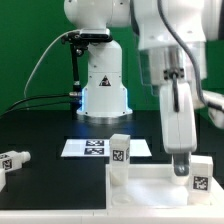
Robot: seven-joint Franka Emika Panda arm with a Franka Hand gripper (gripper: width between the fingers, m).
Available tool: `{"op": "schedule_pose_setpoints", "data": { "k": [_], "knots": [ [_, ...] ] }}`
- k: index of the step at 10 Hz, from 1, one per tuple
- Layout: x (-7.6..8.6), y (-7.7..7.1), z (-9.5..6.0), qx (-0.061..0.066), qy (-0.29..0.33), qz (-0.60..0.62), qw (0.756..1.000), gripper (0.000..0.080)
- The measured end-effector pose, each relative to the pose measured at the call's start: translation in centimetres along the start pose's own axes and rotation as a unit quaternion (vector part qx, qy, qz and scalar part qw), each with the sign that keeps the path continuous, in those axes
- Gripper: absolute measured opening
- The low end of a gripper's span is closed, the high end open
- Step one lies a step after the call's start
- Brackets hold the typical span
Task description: Assemble square table
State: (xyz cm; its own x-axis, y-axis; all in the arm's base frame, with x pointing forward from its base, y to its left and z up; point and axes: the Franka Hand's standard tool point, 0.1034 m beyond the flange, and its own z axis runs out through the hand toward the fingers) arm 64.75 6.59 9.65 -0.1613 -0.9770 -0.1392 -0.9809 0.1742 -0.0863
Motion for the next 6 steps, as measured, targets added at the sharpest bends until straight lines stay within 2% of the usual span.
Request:
{"op": "schedule_pose_setpoints", "data": {
  "k": [1, 6],
  "knots": [
    [0.64, -0.55, -0.88, 0.006, 0.001, -0.017, 1.0, 0.0645],
    [0.76, -0.43, -0.51, 0.005, 0.002, -0.018, 1.0, 0.0649]
  ]
}}
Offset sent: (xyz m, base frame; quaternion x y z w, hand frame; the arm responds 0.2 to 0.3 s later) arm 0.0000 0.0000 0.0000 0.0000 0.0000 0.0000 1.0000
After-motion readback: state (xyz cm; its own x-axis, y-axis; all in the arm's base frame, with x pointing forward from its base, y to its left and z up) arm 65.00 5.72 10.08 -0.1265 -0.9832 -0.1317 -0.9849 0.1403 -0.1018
